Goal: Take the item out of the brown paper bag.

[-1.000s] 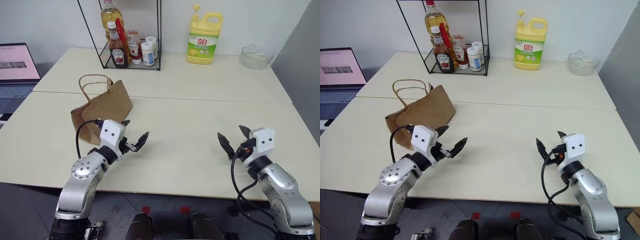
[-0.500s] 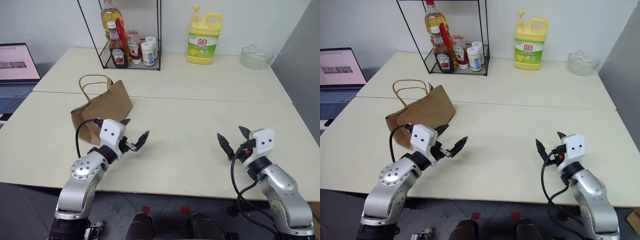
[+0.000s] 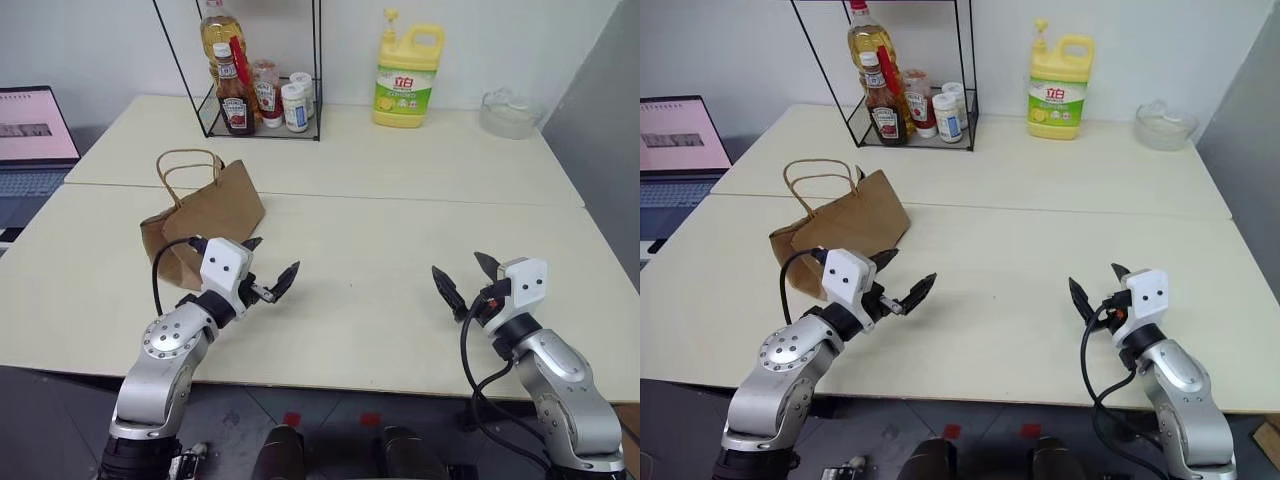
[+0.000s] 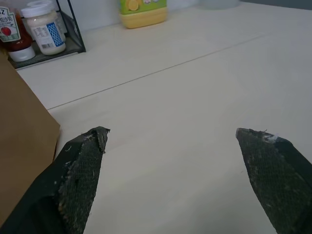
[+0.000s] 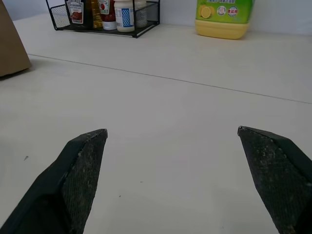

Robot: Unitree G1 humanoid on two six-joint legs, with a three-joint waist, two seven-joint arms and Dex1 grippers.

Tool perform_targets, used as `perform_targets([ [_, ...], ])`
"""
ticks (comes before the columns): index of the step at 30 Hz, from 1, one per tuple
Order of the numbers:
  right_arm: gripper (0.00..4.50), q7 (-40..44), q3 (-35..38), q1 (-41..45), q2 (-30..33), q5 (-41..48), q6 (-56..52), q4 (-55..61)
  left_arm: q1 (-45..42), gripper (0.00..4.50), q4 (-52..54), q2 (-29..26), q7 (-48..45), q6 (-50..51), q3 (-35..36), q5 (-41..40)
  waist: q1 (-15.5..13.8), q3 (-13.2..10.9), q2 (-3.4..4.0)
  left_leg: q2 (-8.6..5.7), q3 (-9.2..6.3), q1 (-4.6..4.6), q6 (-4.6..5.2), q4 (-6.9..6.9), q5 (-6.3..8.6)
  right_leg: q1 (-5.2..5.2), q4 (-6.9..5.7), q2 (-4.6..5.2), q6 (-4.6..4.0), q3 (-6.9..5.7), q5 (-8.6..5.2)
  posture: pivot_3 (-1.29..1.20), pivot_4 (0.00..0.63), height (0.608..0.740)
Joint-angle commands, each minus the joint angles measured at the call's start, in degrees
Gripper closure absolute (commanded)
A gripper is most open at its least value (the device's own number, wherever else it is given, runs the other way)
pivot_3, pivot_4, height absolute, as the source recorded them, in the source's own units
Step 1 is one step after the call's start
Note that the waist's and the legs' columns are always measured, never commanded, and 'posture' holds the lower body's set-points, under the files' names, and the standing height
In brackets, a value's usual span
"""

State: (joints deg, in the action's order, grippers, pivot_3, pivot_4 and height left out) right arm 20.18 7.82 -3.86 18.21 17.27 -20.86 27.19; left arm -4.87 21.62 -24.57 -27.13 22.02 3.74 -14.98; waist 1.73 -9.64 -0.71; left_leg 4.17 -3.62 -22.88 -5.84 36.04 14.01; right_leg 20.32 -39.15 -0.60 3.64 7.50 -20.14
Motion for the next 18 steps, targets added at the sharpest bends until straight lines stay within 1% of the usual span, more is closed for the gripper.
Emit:
perform_targets([
  [1, 0.0, 0.1, 0.6, 0.7, 0.2, 0.7, 0.8, 1.3, -0.3, 0.01, 2.4, -0.5, -0.4, -0.7, -0.2, 0.0, 0.0, 0.0, -0.01, 0.09, 0.23, 0.0, 0.0, 0.0, 0.0, 0.1, 0.01, -0.06, 0.05, 0.21, 0.03, 0.0, 0.15, 0.74],
  [2, 0.0, 0.1, 0.5, 0.7, 0.2, 0.6, 0.7, 1.4, -0.2, 0.01, 2.5, -0.5, -0.3, -0.5, -0.2, 0.0, 0.0, 0.0, -0.01, 0.14, 0.42, -0.02, 0.02, -0.03, 0.02, 0.15, 0.05, -0.13, 0.13, 0.43, 0.08, 0.0, 0.15, 0.74],
  [7, 0.0, 0.4, 0.4, 0.7, 0.5, 0.6, 0.5, 1.5, 0.5, 0.01, 4.2, -1.1, -0.8, -0.5, 0.8, -0.7, 0.1, 0.0, -0.01, 0.12, 0.39, -0.02, 0.02, -0.03, 0.02, 0.11, 0.09, -0.12, 0.15, 0.41, 0.09, 0.0, 0.15, 0.74],
  [11, 0.0, 1.6, 0.0, 1.3, 1.4, 1.7, -0.7, 2.9, 2.0, 0.01, 7.3, -1.6, -3.0, -0.8, 5.3, -6.0, 0.1, 0.0, -0.01, 0.13, 0.38, -0.02, 0.02, -0.03, 0.01, 0.1, 0.09, -0.12, 0.15, 0.4, 0.09, 0.0, 0.15, 0.74],
  [14, 0.0, 3.7, -1.2, 3.4, 3.0, 3.0, -2.1, 4.4, 3.8, 0.01, 8.3, -4.7, -6.5, -1.4, 7.2, -7.3, 0.2, 0.0, 0.0, 0.14, 0.38, -0.01, 0.02, -0.03, 0.01, 0.1, 0.09, -0.12, 0.14, 0.39, 0.08, 0.0, 0.15, 0.74],
  [18, 0.0, 7.2, -3.0, 7.0, 5.9, 4.9, -3.8, 5.4, 1.2, 0.01, 6.6, -7.0, -7.0, -0.3, 10.6, -10.0, 0.2, 0.0, -0.02, 0.14, 0.37, 0.01, 0.02, -0.01, 0.01, 0.09, 0.08, -0.13, 0.15, 0.37, 0.08, 0.0, 0.15, 0.74],
])
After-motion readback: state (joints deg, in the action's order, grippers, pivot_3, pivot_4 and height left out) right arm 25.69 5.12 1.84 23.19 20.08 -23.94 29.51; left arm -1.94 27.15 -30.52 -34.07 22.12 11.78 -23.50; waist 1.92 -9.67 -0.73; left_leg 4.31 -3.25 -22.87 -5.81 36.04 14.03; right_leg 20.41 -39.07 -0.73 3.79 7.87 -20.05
